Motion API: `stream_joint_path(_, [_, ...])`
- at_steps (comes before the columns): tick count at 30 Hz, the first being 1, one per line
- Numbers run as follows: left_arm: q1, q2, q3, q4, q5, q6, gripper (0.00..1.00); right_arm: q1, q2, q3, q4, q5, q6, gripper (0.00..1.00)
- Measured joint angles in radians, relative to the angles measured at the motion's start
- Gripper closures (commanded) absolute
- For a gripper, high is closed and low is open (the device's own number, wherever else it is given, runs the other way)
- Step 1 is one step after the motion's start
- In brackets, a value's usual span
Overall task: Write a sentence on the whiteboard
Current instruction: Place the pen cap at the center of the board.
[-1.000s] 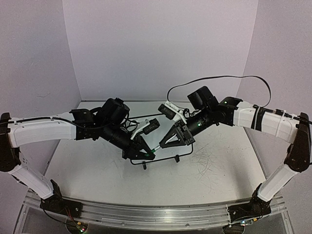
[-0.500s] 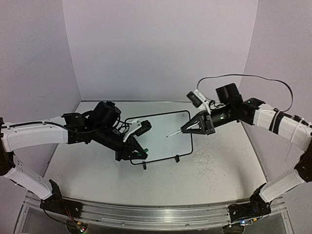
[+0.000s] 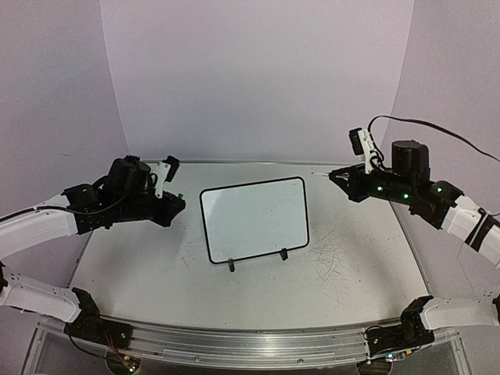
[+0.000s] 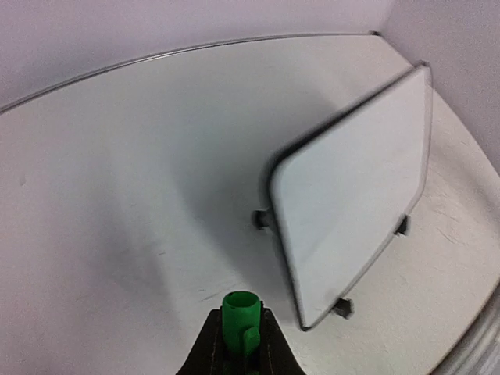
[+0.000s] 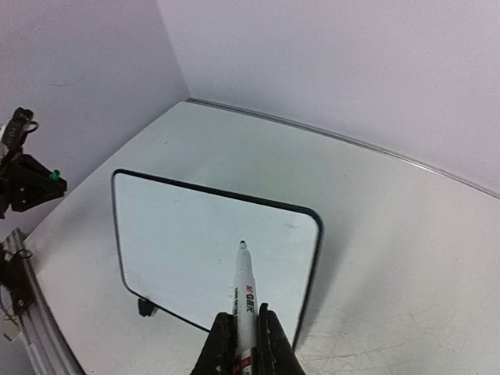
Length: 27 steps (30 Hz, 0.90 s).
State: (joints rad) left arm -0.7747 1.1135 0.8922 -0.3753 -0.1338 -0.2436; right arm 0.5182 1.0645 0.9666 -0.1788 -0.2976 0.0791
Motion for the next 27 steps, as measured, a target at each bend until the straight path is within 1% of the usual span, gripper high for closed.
stream_joint_path(2, [0.058,-0.009,-0.061,0.008,-0.105,-0.107,1.0,-0.001,-0.001,-0.004,0.027,0.075,0.005,1.0])
stream_joint_path(4, [0.09,0.001,-0.111,0.007,-0.179,-0.192,1.0,-0.001,-0.006,-0.004,0.067,0.132,0.004,1.0])
stream_joint_path(7, [0.093,0.064,-0.151,0.007,-0.228,-0.282,1.0,-0.002,-0.026,-0.005,0.128,0.183,0.0,1.0])
stream_joint_path(9, [0.093,0.118,-0.158,0.009,-0.245,-0.314,1.0,-0.001,-0.036,-0.005,0.16,0.2,0.0,1.0])
stream_joint_path(13, [0.092,0.231,-0.17,0.03,-0.266,-0.352,1.0,-0.001,-0.037,-0.005,0.191,0.226,0.003,1.0])
stream_joint_path(20, [0.092,0.315,-0.207,0.092,-0.277,-0.38,0.96,-0.001,-0.043,-0.011,0.195,0.263,0.013,1.0])
stream_joint_path(24, [0.092,0.366,-0.221,0.124,-0.284,-0.394,0.91,-0.001,-0.065,-0.036,0.197,0.27,0.012,1.0])
stream_joint_path(26, [0.092,0.386,-0.233,0.139,-0.287,-0.405,0.85,-0.001,-0.075,-0.048,0.197,0.264,0.011,1.0])
stream_joint_path(27, [0.092,0.394,-0.238,0.143,-0.288,-0.41,0.81,-0.001,-0.08,-0.052,0.197,0.262,0.011,1.0])
